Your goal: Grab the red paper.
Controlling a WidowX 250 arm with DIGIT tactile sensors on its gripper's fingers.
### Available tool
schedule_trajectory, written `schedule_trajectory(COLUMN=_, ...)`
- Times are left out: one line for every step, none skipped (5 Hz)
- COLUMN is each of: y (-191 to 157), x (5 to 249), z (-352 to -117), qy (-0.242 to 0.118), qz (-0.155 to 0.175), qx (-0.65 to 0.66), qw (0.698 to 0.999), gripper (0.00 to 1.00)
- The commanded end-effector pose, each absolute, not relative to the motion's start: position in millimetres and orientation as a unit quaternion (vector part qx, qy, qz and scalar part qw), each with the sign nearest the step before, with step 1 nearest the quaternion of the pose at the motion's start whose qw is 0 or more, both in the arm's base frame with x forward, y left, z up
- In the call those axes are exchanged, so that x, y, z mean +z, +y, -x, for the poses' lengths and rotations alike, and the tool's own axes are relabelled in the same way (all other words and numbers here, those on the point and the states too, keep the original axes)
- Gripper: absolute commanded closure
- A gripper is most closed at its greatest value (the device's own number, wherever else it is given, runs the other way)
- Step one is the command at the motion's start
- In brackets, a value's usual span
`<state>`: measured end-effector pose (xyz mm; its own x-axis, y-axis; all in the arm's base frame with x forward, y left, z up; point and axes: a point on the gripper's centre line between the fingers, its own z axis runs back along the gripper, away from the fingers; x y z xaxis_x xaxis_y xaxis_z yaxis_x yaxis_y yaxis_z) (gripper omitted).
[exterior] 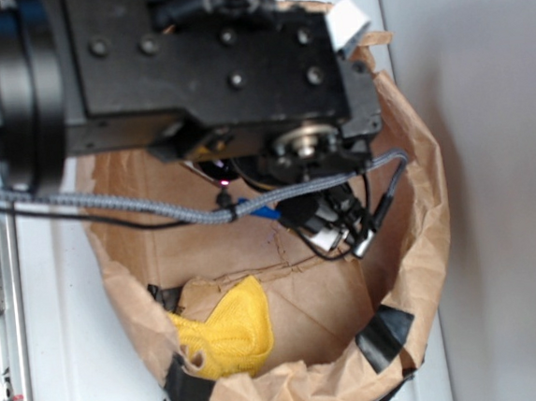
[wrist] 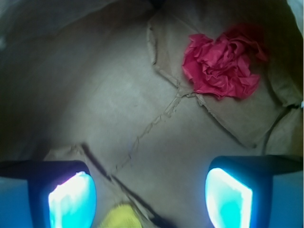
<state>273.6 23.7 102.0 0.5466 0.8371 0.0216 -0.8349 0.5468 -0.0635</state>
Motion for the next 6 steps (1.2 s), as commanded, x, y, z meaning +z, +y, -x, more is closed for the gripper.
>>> schedule_trajectory(y=58, x=91, z=-306, qy=-0.029, qz=0.012, qx=0.631, qw=0.775, gripper=0.0)
schedule_trajectory(y=68, x=85, z=-310, qy=-0.03, qz=0.015, qx=0.676, qw=0.736, gripper=0.0)
schedule_trajectory(y=69, x=95, z=-307, qy=-0.037, qz=0.031, qx=0.698, qw=0.714, gripper=0.0)
schedule_trajectory(y=69, x=95, z=-307, qy=-0.037, qz=0.031, qx=0.698, qw=0.714, gripper=0.0)
schedule_trajectory(y=69, x=95, z=-307, qy=-0.037, qz=0.031, qx=0.698, qw=0.714, gripper=0.0)
schedule_trajectory(y=53, x=111, z=-297, qy=-0.005, qz=0.027, qx=0.693, qw=0.72, gripper=0.0)
